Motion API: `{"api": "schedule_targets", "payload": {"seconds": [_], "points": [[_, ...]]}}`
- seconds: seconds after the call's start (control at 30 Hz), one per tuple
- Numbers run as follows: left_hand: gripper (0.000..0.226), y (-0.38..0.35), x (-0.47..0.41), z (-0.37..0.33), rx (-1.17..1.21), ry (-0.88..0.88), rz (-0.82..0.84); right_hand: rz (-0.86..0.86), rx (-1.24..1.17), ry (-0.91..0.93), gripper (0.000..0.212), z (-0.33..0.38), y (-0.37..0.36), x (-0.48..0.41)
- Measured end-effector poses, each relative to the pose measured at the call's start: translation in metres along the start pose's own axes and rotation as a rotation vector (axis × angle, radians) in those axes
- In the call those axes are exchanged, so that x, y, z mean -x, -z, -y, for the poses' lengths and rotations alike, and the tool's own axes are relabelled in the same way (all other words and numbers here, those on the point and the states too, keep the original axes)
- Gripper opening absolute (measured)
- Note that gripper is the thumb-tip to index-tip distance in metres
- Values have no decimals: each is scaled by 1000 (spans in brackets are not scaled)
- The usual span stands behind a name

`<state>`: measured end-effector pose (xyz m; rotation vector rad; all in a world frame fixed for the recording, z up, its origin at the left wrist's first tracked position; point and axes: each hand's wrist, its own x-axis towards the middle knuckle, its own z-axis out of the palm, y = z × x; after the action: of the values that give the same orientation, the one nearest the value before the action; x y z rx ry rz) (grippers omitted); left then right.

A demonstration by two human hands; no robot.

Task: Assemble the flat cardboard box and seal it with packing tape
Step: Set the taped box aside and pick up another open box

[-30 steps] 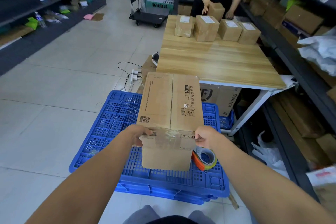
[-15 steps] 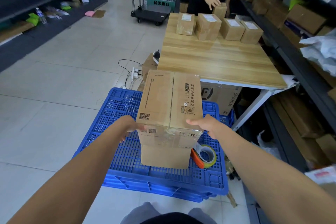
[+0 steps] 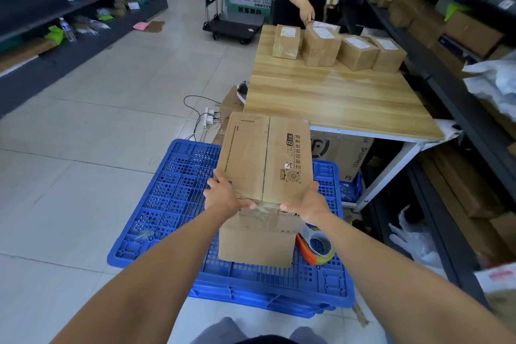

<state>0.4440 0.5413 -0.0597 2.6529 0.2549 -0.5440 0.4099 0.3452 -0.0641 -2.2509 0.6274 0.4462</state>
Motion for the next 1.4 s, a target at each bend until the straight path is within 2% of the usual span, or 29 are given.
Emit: {"api": "schedule_targets", "payload": {"seconds": [0.1,0.17,0.2,0.27,0.3,0.33,0.37,0.43,0.53,0.57,0.67,0.77,0.87,0.93,0.97,1.0,1.1,1.17,1.23,1.3,1.4], "points": [[138,-1,-7,4,49,42,18,28,26,11,111,0,4,1],[126,0,-14,14,117,68,38,67,63,23,108,0,8,3],[108,1,-19,21,149,70,58,91,75,23,106,0,12,6],[49,2,-26,37,201,68,86,123,117,-1,103,1,21,8],[30,5,-24,43,213,84,123,128,129,-21,97,0,27,7],[24,9,-19,47,226,109,187,131,144,-49,89,0,33,7],[33,14,-15,48,244,136,271,147,175,-78,82,1,39,5],[66,22,-12,46,322,183,366,223,197,-119,79,4,47,3],[82,34,-13,32,518,179,322,295,-45,-109,74,11,48,2],[81,33,-14,27,564,185,299,293,-96,-94,69,14,45,3],[69,27,-13,14,635,228,247,208,-42,-60,57,14,34,2],[60,18,-19,13,669,271,202,143,4,-66,55,14,28,3],[40,22,-17,10,572,308,154,122,171,-49,50,18,26,5],[46,24,-15,12,443,293,64,112,219,-36,48,22,24,7],[43,22,-19,13,404,245,96,118,215,-47,48,21,24,6],[41,22,-18,11,363,180,158,128,195,-61,50,20,25,4],[43,36,-13,5,354,178,260,176,34,-133,59,17,30,-1],[58,46,-11,2,260,176,310,188,-151,-192,65,17,35,-5],[71,55,-12,-1,237,133,283,128,-271,-193,61,19,39,-10],[69,56,-20,-3,360,90,273,54,-349,-177,53,24,41,-14],[61,56,-32,-9,592,73,225,36,-406,-162,50,29,41,-26]]}}
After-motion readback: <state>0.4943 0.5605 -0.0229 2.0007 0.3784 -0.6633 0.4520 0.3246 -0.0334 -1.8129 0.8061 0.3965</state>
